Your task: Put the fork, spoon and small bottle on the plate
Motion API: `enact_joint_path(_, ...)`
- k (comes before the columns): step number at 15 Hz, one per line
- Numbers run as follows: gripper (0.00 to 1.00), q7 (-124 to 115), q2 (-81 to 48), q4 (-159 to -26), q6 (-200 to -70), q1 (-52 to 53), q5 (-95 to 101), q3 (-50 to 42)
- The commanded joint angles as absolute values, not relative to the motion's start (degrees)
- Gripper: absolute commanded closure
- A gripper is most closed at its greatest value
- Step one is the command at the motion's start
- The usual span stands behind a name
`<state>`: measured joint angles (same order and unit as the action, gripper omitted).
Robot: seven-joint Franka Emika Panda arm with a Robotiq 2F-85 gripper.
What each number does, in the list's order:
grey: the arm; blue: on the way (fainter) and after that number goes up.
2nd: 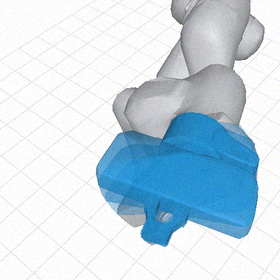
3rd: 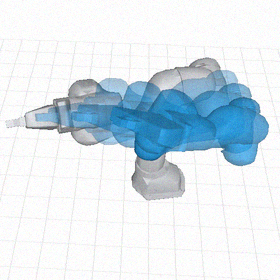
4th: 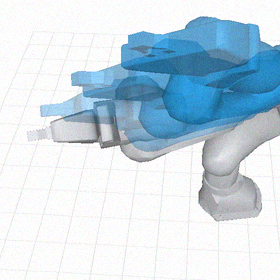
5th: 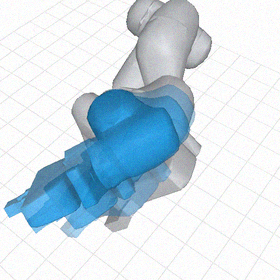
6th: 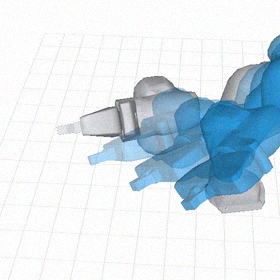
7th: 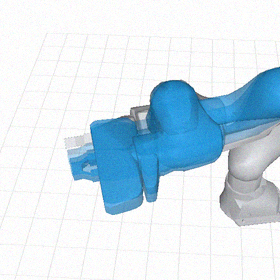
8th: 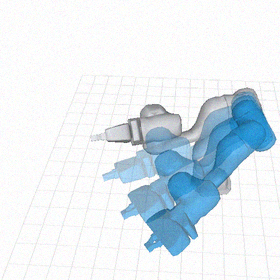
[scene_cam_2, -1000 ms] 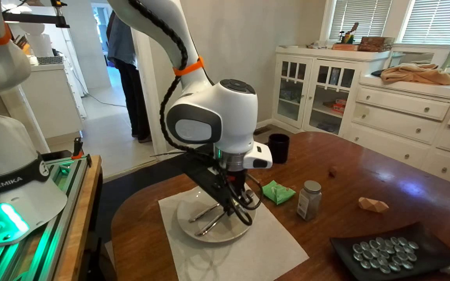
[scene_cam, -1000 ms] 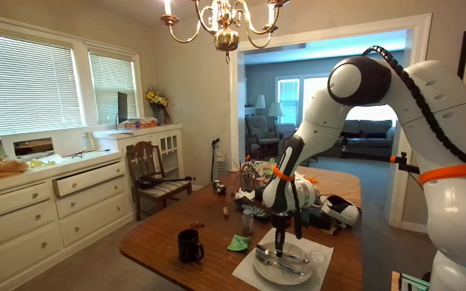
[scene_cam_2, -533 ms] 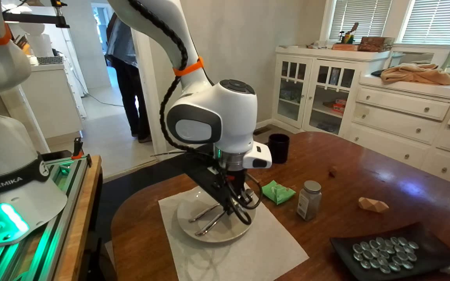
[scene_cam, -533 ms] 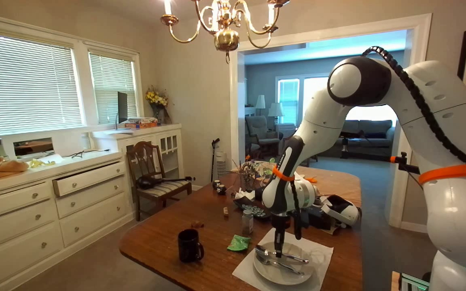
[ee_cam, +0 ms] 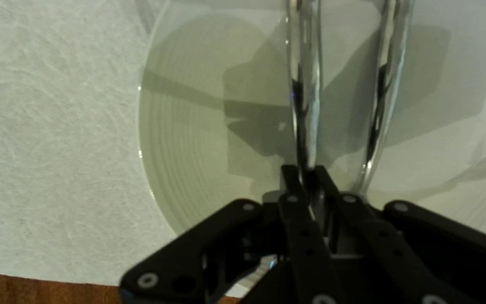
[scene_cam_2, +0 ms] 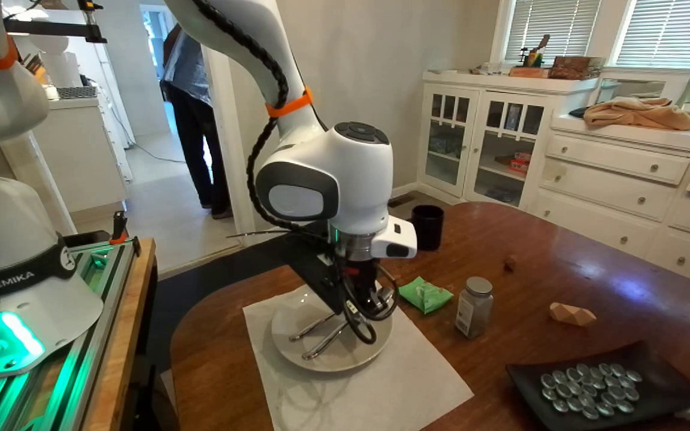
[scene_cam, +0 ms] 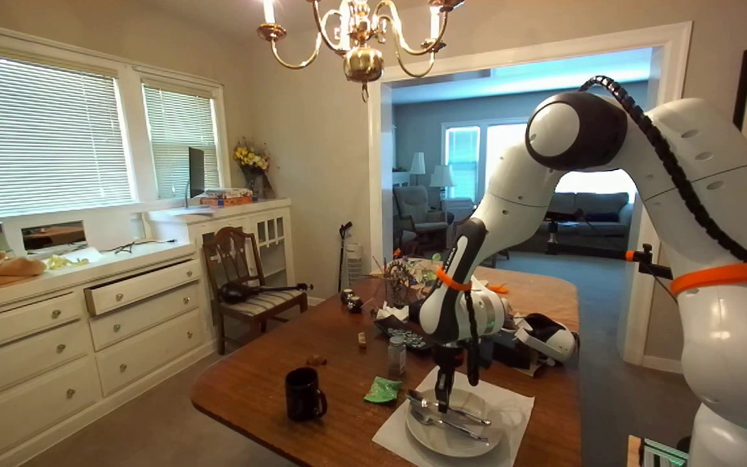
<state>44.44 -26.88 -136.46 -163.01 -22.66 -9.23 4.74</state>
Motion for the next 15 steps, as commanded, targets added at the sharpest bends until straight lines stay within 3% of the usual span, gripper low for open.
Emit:
enact_joint_path(1, 0.97, 42.1, -28.7, -135.8, -164.8, -23.6, -9.8, 6.1)
enact_joint_path(2, 0.75, 41.8, -28.6, -135.8, -164.4, -23.7, -9.8, 6.2)
enact_joint_path(3, 0.61, 41.4, -28.7, -135.8, -164.5, -23.7, -9.7, 6.2)
enact_joint_path(10, 0.09, 40.6, -27.5, -137.4, -166.5, -26.1, -9.9, 7.9)
enact_joint_path(12, 0.00, 41.1, -26.4, -138.4, -168.4, -27.7, -10.1, 9.1)
enact_joint_path(15, 0.00, 41.5, -24.8, -139.8, -171.3, -30.6, -9.7, 11.1)
